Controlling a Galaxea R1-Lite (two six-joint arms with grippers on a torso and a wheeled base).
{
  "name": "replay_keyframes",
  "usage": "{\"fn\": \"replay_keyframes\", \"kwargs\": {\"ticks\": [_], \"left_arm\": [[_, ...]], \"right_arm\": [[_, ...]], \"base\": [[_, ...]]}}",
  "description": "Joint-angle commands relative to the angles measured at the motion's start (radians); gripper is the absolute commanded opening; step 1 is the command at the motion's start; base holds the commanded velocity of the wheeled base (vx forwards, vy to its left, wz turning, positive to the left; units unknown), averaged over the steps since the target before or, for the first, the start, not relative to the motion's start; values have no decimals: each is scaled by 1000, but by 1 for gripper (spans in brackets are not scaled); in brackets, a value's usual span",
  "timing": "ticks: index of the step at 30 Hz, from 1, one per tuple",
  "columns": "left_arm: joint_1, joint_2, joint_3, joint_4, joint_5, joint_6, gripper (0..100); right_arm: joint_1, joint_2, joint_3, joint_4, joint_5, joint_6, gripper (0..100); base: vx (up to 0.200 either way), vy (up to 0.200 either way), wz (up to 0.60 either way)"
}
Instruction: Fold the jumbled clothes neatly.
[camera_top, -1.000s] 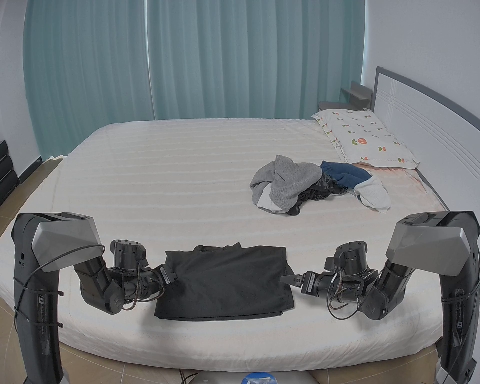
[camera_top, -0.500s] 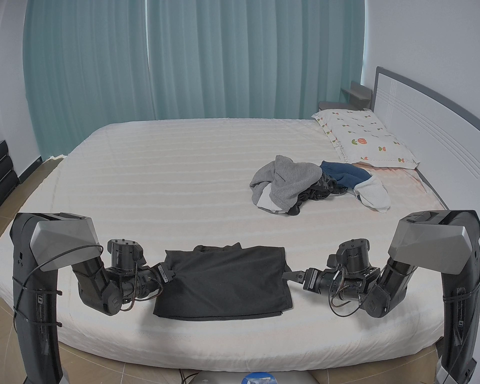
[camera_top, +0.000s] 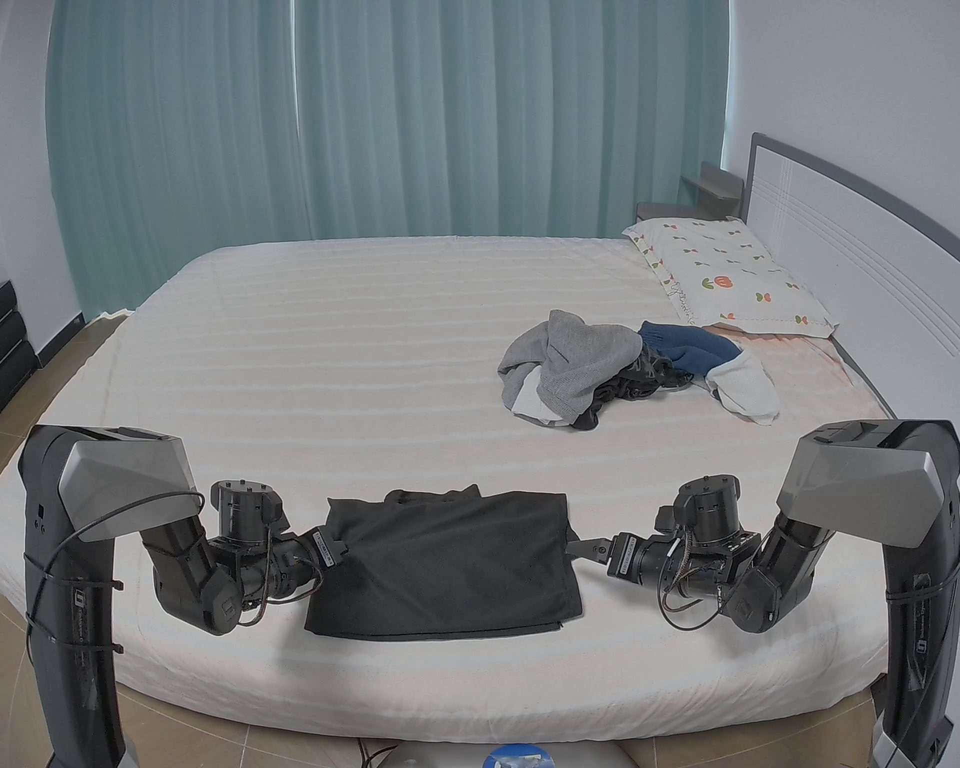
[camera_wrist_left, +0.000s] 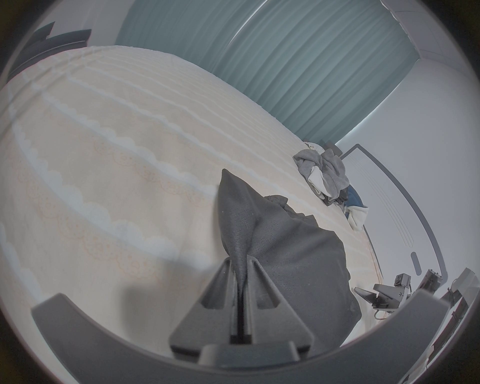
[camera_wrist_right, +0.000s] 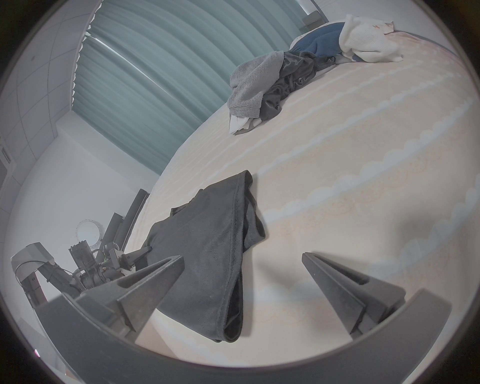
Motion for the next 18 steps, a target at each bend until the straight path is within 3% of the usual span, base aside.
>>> {"fn": "replay_keyframes", "kwargs": {"ticks": [1, 18], "left_arm": [[1, 1, 3, -1, -1, -1, 0], [1, 3, 4, -2, -1, -2, 0]], "right_arm": [[0, 2, 0, -2, 0, 0, 100], [-1, 2, 0, -3, 0, 0, 100]], "base": [[0, 200, 0], [0, 200, 0]]}}
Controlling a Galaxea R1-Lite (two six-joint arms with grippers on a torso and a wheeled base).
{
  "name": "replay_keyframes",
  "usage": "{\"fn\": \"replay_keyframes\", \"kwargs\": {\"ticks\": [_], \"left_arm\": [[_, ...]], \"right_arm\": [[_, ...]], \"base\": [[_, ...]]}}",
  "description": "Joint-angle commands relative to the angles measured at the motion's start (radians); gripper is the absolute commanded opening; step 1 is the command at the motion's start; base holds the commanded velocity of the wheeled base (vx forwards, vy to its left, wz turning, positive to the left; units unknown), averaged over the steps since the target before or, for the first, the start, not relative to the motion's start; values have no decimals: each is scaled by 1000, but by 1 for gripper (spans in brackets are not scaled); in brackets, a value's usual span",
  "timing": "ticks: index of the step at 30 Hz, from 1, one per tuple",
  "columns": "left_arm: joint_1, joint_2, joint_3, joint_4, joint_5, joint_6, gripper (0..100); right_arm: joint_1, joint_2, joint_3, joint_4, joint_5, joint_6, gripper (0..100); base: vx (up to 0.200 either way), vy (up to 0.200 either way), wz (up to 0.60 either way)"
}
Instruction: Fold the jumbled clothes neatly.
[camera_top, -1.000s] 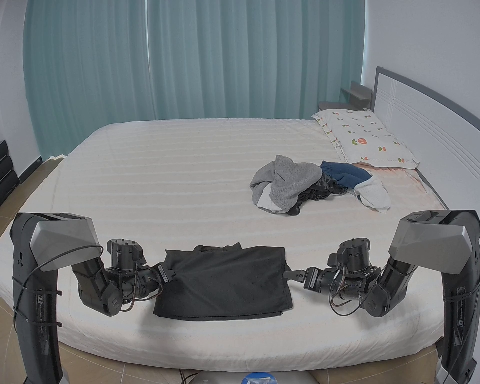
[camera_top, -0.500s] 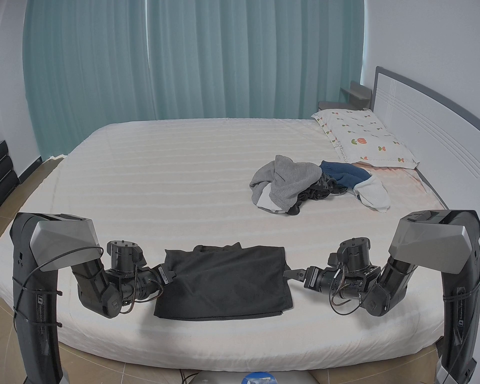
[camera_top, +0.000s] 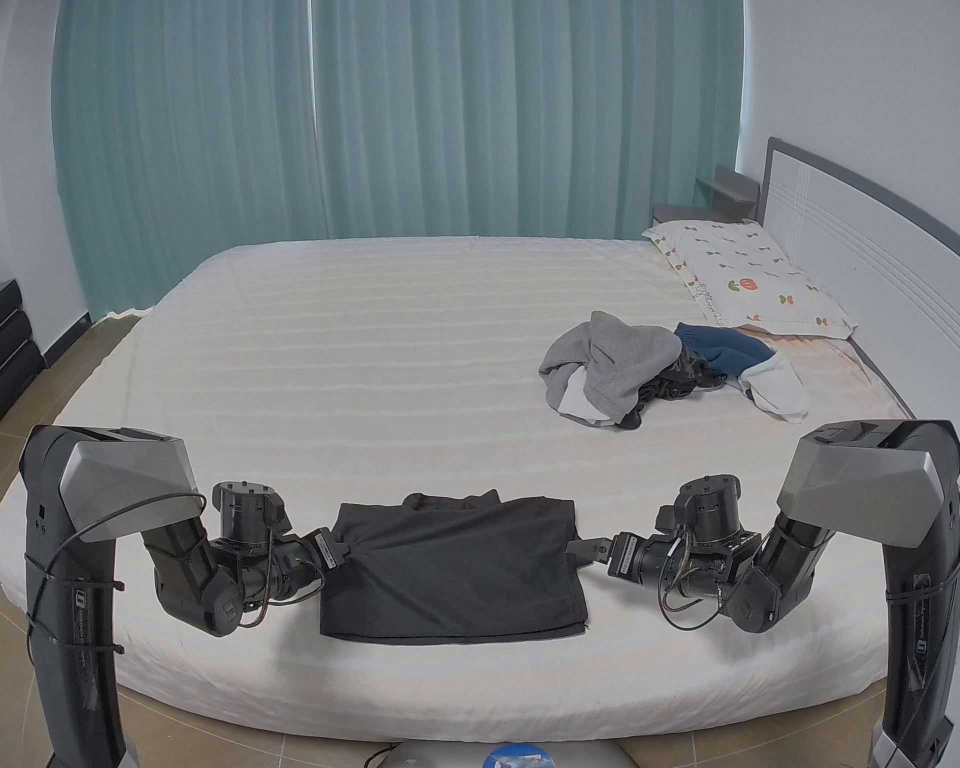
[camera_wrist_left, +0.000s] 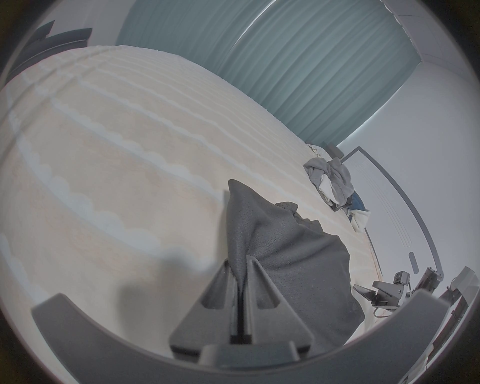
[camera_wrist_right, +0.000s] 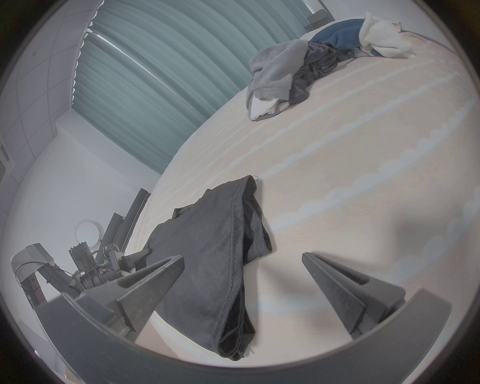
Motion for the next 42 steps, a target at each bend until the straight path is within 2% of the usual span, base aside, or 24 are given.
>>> {"fn": "replay_keyframes", "kwargs": {"ticks": [1, 42], "left_arm": [[0, 2, 0, -1, 0, -1, 0], [-13, -17, 39, 9, 2, 1, 0]], "right_arm": [[1, 1, 0, 0, 0, 0, 100], [1, 4, 0, 0, 0, 0, 100]], "base": [[0, 200, 0], [0, 200, 0]]}}
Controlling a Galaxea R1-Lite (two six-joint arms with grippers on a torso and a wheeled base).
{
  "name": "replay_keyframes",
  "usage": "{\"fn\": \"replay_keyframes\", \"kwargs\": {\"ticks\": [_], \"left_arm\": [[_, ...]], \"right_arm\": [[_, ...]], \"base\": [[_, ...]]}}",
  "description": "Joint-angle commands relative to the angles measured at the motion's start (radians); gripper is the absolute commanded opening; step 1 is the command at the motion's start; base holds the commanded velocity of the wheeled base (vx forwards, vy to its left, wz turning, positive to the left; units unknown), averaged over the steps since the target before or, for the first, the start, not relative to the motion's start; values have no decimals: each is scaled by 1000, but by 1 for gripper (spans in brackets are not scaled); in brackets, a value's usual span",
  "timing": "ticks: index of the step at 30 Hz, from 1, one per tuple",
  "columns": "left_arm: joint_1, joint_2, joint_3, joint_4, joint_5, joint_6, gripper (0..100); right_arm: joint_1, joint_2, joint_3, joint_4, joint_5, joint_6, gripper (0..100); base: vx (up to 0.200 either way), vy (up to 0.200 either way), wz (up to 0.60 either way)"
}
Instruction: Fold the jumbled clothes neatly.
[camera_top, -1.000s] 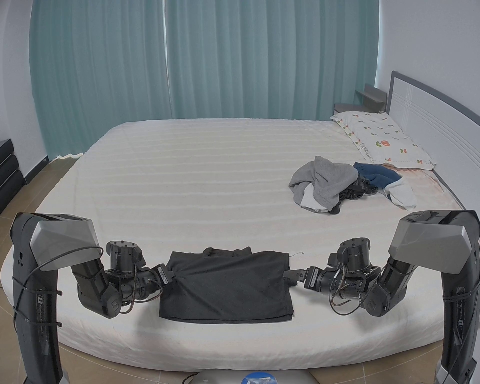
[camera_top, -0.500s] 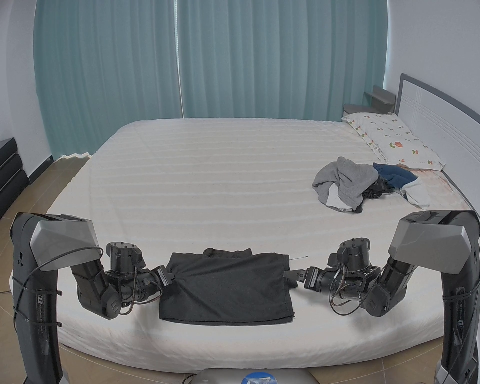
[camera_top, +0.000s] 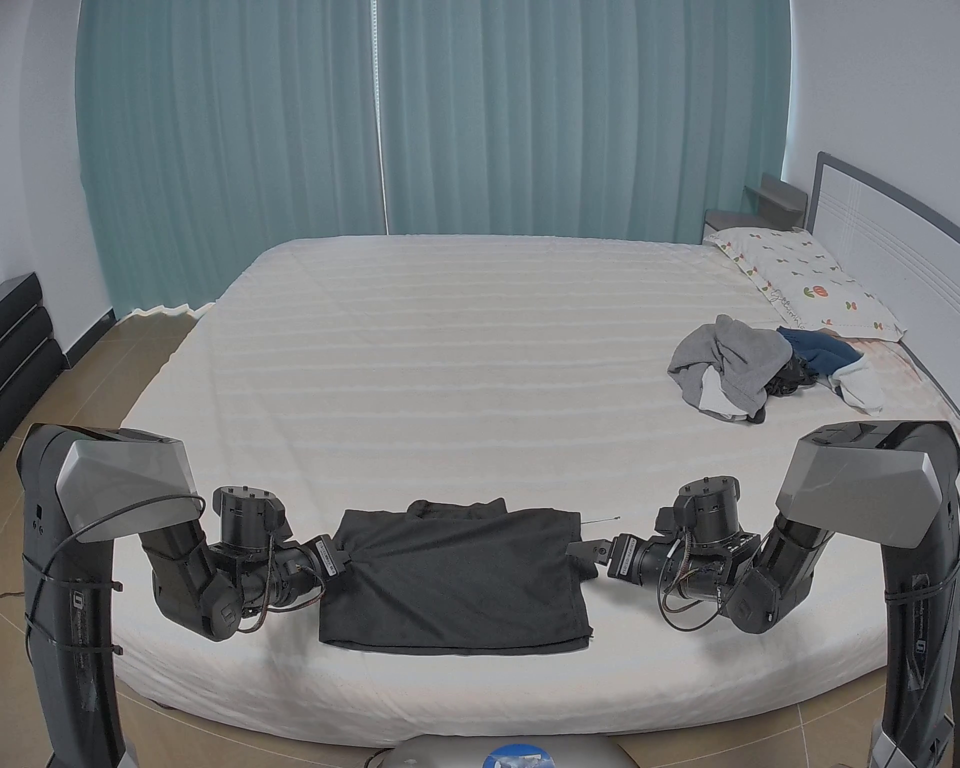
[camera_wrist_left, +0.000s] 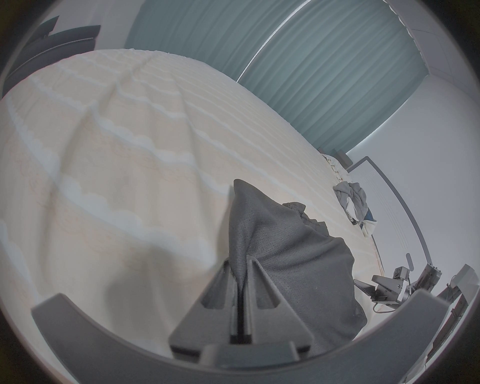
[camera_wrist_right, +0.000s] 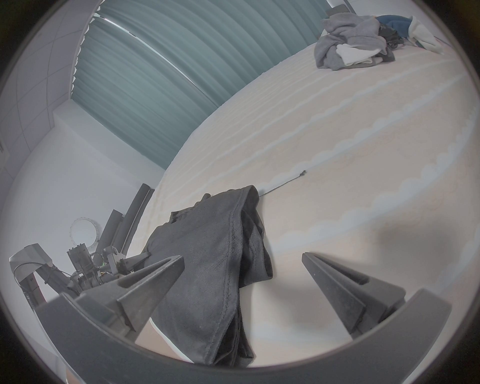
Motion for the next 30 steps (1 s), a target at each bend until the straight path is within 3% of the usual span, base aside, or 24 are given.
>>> {"fn": "replay_keyframes", "kwargs": {"ticks": [1, 4, 26, 27, 30], "left_arm": [[-9, -4, 13, -5, 0, 0, 0], [-15, -5, 16, -6, 0, 0, 0], [-44, -24, 66, -11, 8, 3, 0], [-44, -24, 66, -11, 10, 3, 100], [-44, -24, 66, -11, 10, 3, 100]], "right_arm": [[1, 0, 0, 0, 1, 0, 100], [1, -2, 0, 0, 1, 0, 100], [1, -2, 0, -2, 2, 0, 100], [1, -3, 0, -2, 1, 0, 100], [1, -3, 0, -2, 1, 0, 100]], "base": [[0, 200, 0], [0, 200, 0], [0, 0, 0], [0, 0, 0], [0, 0, 0]]}}
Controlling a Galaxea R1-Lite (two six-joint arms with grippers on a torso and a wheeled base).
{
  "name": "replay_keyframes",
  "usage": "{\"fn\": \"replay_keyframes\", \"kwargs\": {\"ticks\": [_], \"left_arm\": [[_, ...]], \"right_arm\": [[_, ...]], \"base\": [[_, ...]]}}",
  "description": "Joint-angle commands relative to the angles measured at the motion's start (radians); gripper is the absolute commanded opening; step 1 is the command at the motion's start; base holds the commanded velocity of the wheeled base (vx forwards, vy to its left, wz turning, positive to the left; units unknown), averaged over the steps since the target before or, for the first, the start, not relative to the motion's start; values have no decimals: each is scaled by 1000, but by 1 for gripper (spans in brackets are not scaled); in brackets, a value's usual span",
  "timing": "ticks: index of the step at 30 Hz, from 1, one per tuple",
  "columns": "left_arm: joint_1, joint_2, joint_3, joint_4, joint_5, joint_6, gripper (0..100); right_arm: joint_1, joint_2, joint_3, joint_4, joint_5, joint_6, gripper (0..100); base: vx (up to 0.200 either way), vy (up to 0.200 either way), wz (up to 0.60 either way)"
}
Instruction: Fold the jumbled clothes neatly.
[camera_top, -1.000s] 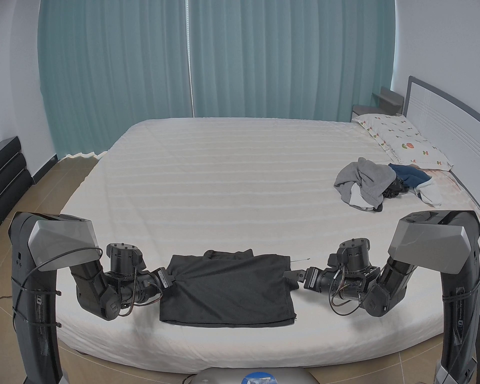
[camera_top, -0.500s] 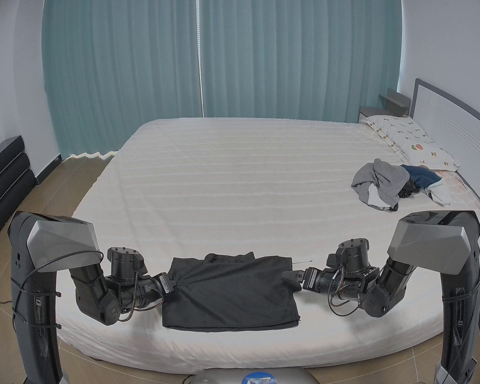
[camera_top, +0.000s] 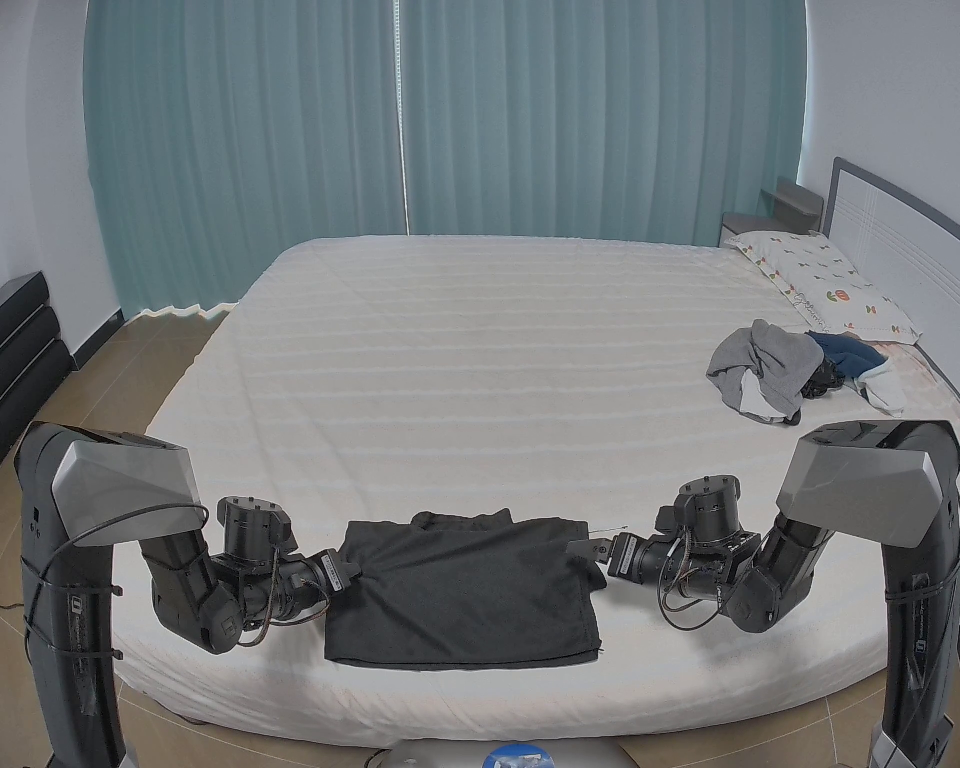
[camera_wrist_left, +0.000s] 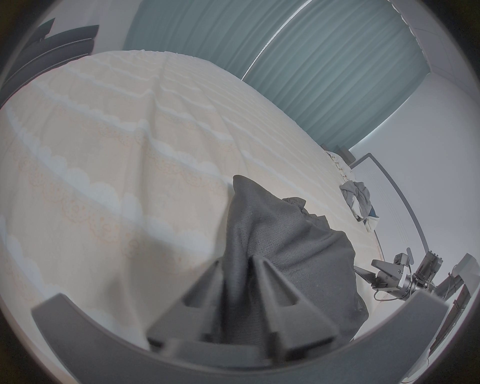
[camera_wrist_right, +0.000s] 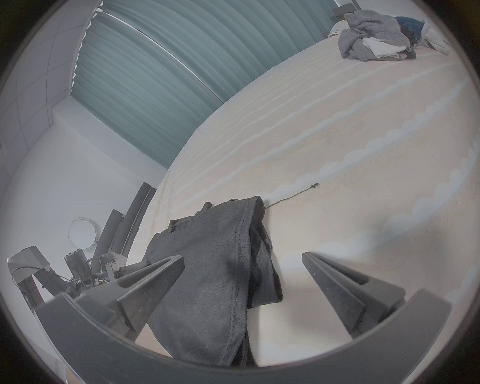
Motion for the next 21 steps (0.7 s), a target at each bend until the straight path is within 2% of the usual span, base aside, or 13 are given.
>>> {"fn": "replay_keyframes", "kwargs": {"ticks": [1, 13, 15, 17, 19, 21], "left_arm": [[0, -1, 0, 0, 0, 1, 100], [15, -27, -4, -11, 3, 0, 100], [23, -35, -4, -11, 15, 4, 100], [29, -37, -6, -12, 50, 47, 100], [35, -52, -3, -29, 115, 104, 100], [34, -64, 0, -32, 120, 102, 100]], "right_arm": [[1, -2, 0, 0, 1, 0, 100], [6, 3, -2, -11, -12, -15, 100], [10, 3, -6, -11, -22, -28, 100], [12, 5, -17, -11, -47, -35, 100], [16, 0, -55, 4, -82, -38, 100], [19, -2, -60, 6, -99, -40, 100]], "base": [[0, 0, 0], [0, 0, 0], [0, 0, 0], [0, 0, 0], [0, 0, 0], [0, 0, 0]]}}
